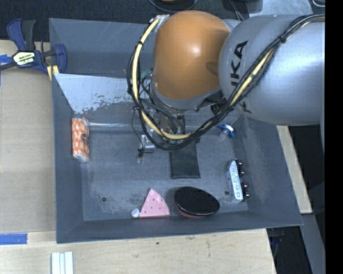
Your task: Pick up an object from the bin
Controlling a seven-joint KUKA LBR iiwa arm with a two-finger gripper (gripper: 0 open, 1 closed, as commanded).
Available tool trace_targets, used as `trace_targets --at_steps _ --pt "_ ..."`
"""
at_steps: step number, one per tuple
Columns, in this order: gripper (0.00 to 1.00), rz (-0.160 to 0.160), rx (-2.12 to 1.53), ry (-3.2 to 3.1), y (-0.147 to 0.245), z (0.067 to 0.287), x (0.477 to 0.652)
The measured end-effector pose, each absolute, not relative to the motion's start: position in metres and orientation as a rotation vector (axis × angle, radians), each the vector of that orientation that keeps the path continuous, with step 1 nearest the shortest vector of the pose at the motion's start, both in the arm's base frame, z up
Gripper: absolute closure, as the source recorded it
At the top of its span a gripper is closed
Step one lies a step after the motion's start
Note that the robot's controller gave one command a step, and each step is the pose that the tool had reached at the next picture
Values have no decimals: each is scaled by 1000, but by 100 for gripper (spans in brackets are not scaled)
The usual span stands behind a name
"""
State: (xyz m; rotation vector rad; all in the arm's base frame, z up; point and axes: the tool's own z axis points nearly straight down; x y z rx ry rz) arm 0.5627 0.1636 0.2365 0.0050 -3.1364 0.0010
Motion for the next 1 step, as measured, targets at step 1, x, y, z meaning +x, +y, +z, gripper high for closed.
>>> trace_targets --at_steps 1 --pt "0 -2 0 -3145 163 241 564"
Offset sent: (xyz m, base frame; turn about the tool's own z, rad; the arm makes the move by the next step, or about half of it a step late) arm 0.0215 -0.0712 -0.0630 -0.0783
